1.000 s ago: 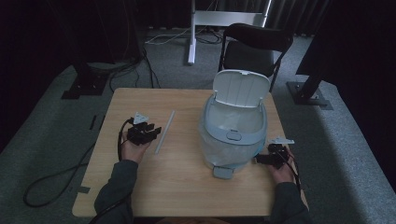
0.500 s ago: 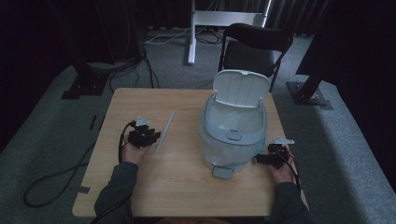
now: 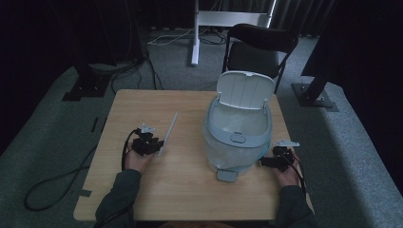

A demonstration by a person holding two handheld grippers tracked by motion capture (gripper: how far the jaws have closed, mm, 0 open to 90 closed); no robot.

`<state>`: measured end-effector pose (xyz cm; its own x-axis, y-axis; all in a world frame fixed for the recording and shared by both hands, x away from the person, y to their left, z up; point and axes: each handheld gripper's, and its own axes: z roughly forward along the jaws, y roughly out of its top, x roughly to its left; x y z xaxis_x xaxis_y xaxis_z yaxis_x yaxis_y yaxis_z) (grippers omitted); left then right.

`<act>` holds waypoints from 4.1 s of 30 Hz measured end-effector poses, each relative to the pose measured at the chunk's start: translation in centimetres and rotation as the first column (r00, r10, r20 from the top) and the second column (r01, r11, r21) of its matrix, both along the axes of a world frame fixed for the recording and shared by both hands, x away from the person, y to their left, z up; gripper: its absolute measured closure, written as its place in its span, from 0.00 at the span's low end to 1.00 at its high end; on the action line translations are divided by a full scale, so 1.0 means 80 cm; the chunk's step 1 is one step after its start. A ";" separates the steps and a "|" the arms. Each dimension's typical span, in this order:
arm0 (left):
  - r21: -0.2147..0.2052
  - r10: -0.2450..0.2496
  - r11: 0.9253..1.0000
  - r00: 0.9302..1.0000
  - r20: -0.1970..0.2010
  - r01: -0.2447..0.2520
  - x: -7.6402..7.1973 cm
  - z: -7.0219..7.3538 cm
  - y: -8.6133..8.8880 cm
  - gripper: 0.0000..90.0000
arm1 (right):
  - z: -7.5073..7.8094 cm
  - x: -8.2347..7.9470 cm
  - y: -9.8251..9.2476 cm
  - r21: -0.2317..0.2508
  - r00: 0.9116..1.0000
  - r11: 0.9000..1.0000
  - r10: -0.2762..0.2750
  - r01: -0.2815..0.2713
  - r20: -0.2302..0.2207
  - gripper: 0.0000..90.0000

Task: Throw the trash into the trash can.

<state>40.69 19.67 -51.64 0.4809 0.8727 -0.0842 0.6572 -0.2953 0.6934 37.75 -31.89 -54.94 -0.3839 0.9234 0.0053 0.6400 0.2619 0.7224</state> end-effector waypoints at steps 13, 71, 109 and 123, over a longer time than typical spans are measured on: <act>0.045 -0.001 0.999 0.999 -0.051 0.003 0.003 -0.016 -0.010 0.75 | 0.000 0.000 0.000 0.000 1.000 1.000 0.000 0.000 0.000 0.13; -0.021 0.002 1.000 1.000 0.015 -0.001 0.009 0.026 0.006 0.88 | 0.000 0.000 0.000 0.000 1.000 1.000 0.000 0.000 0.000 0.13; -0.112 -0.075 0.989 0.979 0.192 0.098 -0.017 0.108 -0.003 0.88 | 0.000 0.000 0.000 0.000 1.000 1.000 0.000 0.000 0.000 0.13; -0.123 -0.111 0.982 0.967 0.229 0.142 -0.022 0.125 -0.012 0.88 | 0.000 0.000 0.000 0.000 1.000 1.000 0.000 0.000 0.000 0.13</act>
